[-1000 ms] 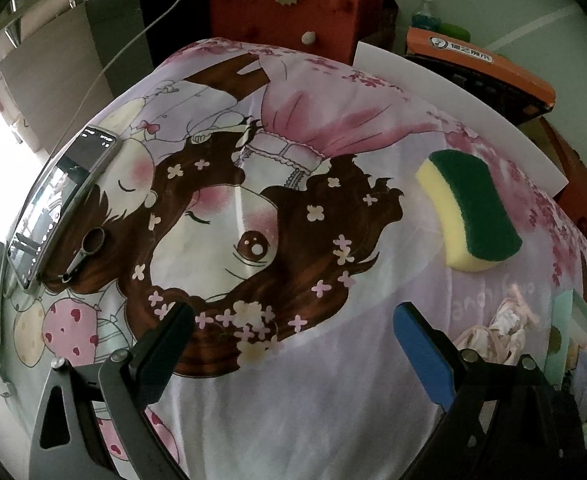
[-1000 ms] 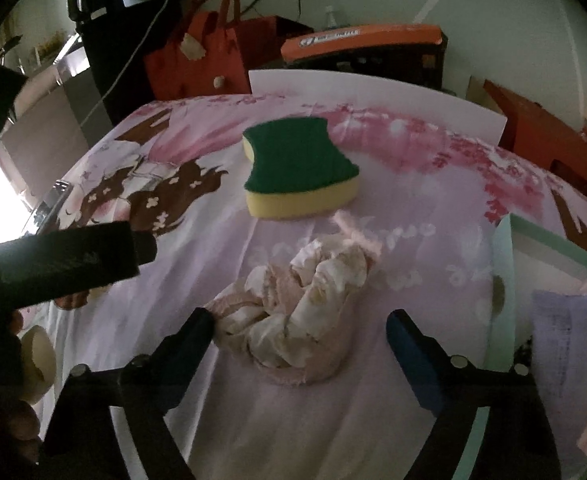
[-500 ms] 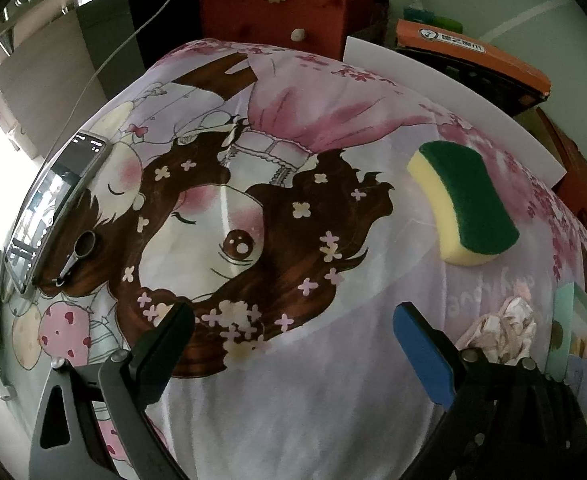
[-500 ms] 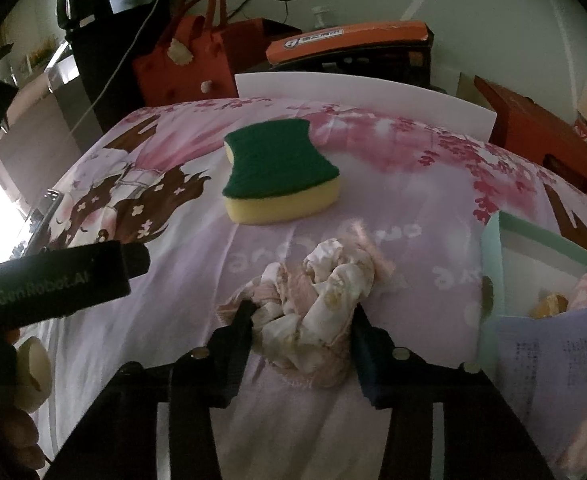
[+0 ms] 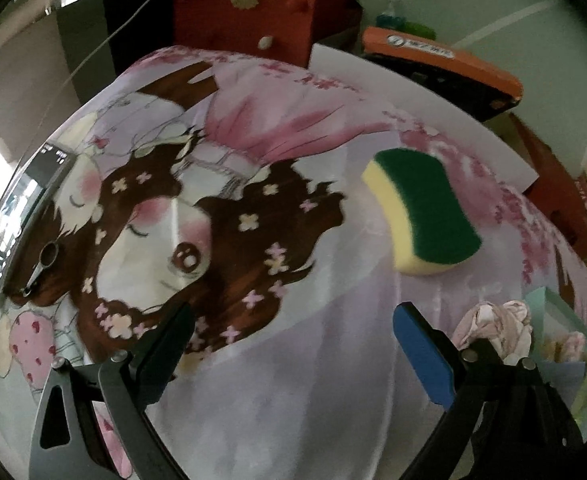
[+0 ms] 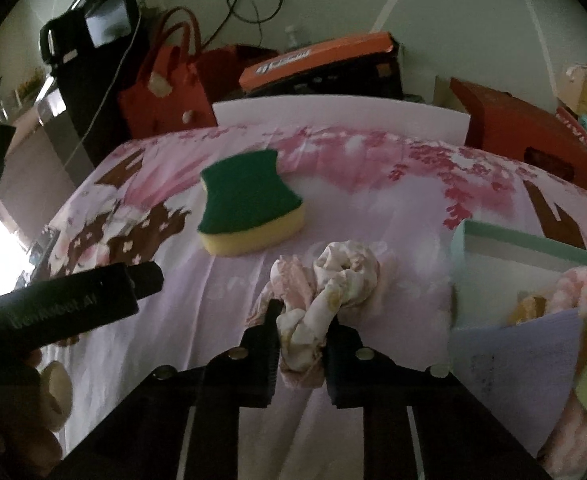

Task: Organize soft objects
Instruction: 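Grasp pink floral scrunchie with right tool while left tool grasps green-yellow sponge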

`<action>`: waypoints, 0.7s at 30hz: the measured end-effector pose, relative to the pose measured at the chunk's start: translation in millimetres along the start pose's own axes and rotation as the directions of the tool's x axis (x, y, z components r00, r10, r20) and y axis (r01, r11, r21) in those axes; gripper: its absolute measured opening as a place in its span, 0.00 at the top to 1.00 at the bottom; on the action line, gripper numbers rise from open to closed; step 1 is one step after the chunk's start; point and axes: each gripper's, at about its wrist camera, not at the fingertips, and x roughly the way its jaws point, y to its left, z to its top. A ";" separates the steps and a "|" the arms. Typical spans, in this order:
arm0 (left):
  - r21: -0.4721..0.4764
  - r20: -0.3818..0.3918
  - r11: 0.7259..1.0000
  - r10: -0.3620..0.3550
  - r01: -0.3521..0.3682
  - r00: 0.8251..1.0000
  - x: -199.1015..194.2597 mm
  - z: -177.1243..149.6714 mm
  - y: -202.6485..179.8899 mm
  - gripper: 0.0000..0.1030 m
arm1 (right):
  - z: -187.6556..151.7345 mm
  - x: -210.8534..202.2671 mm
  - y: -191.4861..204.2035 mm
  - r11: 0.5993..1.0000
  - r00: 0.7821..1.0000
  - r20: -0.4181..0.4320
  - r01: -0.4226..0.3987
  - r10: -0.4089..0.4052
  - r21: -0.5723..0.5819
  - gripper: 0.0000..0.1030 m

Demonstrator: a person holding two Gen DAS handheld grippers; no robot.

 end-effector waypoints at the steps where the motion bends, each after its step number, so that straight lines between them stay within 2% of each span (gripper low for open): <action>1: 0.004 0.008 1.000 -0.010 0.010 1.000 -0.8 0.9 -2.4 0.04 | 1.3 -2.1 -1.3 1.000 1.000 0.009 0.001 -0.001 0.006 0.81; 8: 0.044 0.072 0.997 -0.062 0.059 0.996 -8.2 5.7 -18.3 0.04 | 12.2 -22.9 -11.4 0.999 0.996 0.087 0.019 -0.022 0.036 0.81; 13: 0.047 0.087 0.990 -0.134 0.131 0.987 -5.0 7.7 -24.9 0.04 | 20.3 -37.9 -23.7 0.997 0.990 0.132 0.036 -0.044 0.063 0.81; 15: 0.071 0.094 0.988 -0.145 0.138 0.985 -2.2 9.1 -31.1 0.05 | 22.5 -43.2 -29.3 0.996 0.988 0.145 0.045 -0.056 0.077 0.81; 17: 0.117 0.104 0.985 -0.140 0.128 0.985 -1.1 8.0 -40.2 0.07 | 24.1 -47.0 -34.9 0.994 0.986 0.152 0.051 -0.064 0.092 0.81; 19: 0.169 0.109 0.979 -0.134 0.115 0.985 1.0 6.9 -49.9 0.18 | 25.8 -49.7 -40.7 0.993 0.985 0.157 0.051 -0.068 0.106 0.81; 21: 0.207 0.108 0.972 -0.136 0.111 0.985 4.1 5.9 -58.3 0.24 | 25.7 -50.0 -44.3 0.992 0.985 0.154 0.054 -0.071 0.115 0.81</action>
